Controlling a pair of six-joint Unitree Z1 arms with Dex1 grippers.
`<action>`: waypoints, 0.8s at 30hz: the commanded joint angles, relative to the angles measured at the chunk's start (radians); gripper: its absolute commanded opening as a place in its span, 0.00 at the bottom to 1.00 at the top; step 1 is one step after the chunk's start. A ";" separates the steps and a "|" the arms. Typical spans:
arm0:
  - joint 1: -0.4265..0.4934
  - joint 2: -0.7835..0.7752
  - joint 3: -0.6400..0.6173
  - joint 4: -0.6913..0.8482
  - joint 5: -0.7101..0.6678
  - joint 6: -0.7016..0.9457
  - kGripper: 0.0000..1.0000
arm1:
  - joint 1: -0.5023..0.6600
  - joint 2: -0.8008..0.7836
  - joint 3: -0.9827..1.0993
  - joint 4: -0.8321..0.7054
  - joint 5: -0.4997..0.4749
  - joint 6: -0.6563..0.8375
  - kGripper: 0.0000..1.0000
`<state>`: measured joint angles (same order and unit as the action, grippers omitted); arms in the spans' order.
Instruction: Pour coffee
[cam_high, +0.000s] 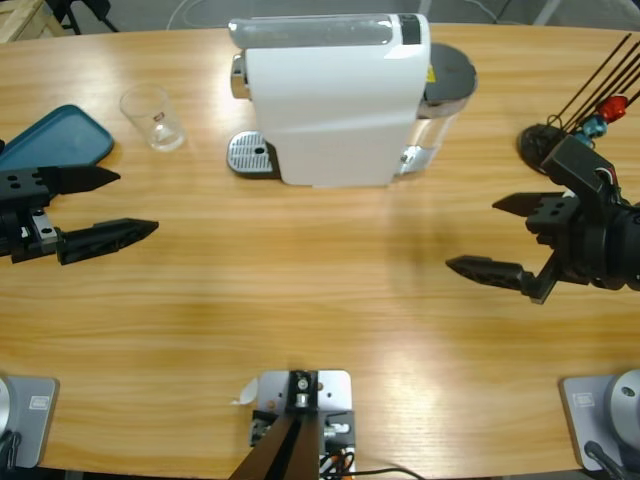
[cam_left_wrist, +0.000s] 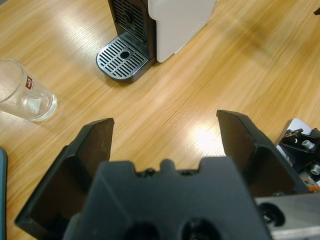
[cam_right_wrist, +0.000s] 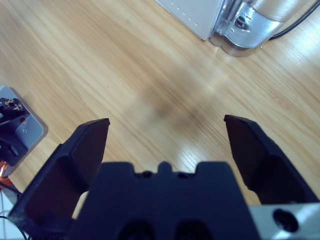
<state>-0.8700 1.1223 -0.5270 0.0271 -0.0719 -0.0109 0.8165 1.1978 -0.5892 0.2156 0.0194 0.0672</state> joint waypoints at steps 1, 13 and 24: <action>-0.012 0.024 0.032 -0.012 -0.002 -0.006 0.89 | 0.007 0.029 0.000 0.011 0.005 -0.009 1.00; -0.012 0.018 0.032 -0.012 0.003 -0.006 0.89 | 0.007 0.039 -0.001 0.011 0.007 -0.009 1.00; -0.012 -0.162 -0.195 0.276 0.063 -0.184 0.89 | 0.007 0.036 -0.001 0.010 0.013 -0.009 1.00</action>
<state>-0.8700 1.1153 -0.5294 0.0312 -0.0287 -0.0674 0.8165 1.2028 -0.5892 0.2156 0.0194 0.0672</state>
